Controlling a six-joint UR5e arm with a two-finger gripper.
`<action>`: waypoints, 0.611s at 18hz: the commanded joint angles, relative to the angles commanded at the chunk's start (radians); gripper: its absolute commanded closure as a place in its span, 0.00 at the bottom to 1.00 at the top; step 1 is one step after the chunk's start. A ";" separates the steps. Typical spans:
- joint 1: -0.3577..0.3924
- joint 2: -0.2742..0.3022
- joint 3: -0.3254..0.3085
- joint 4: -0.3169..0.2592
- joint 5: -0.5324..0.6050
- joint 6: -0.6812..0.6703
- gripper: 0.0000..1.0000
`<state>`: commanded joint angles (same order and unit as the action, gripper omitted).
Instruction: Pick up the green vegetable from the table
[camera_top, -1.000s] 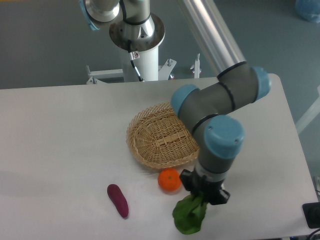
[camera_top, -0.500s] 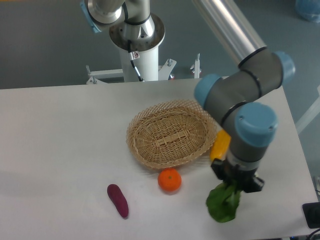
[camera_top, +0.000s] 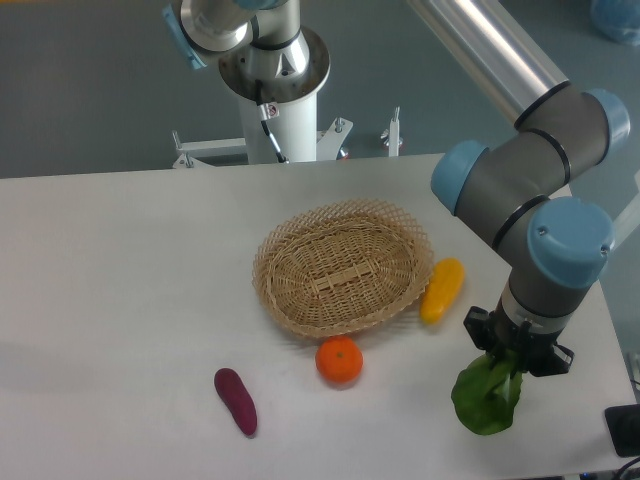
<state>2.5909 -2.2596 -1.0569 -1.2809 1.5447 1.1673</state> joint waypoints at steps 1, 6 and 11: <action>0.000 -0.002 0.003 0.000 0.000 0.000 0.65; 0.000 -0.002 0.003 0.002 0.000 -0.005 0.76; 0.002 0.002 -0.006 0.005 -0.008 -0.009 0.86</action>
<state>2.5924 -2.2580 -1.0630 -1.2763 1.5370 1.1581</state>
